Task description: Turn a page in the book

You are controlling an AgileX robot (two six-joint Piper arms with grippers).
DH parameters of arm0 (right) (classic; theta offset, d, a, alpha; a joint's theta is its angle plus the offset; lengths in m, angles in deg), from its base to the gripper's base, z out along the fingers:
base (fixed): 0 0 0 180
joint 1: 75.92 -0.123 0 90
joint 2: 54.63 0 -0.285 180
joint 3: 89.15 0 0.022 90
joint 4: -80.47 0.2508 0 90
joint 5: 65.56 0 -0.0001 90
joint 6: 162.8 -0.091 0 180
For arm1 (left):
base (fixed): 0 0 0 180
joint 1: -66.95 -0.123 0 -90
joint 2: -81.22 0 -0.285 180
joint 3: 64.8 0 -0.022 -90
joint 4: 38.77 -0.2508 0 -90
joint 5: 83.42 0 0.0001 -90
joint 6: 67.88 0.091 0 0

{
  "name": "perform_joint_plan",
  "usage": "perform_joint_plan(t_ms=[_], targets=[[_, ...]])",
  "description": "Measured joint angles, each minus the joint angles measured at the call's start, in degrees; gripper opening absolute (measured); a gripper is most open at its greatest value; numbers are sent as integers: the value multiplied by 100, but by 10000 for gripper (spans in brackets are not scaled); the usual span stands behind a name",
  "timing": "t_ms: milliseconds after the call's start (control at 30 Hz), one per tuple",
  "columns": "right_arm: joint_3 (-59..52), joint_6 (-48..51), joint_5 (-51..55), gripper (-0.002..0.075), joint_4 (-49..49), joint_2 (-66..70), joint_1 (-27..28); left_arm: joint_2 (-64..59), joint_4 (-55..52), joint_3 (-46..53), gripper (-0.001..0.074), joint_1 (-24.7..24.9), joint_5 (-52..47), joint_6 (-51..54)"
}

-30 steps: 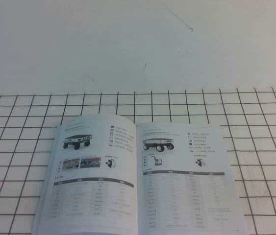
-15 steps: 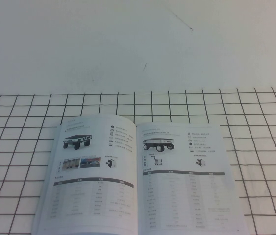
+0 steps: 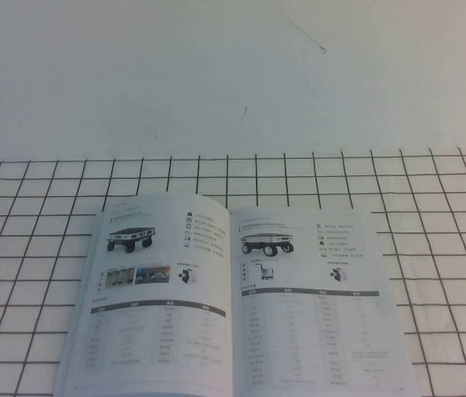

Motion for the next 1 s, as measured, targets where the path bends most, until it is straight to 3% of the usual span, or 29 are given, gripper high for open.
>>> perform_joint_plan(t_ms=[167,400,833,1000], targets=[[954,215,2029,-2,-13,1205,0,-1178,-304,-838,-3,124,-1235,158],[1199,1075,4074,-2,23,2127,0,-2669,-489,-982,-3,412,-2719,-371],[-125,1490,4443,-2,2267,2217,0,-4127,929,-982,-3,437,-2792,-622],[-404,1939,4450,-2,2942,2311,0,-4698,1929,-982,-3,437,-2695,472]])
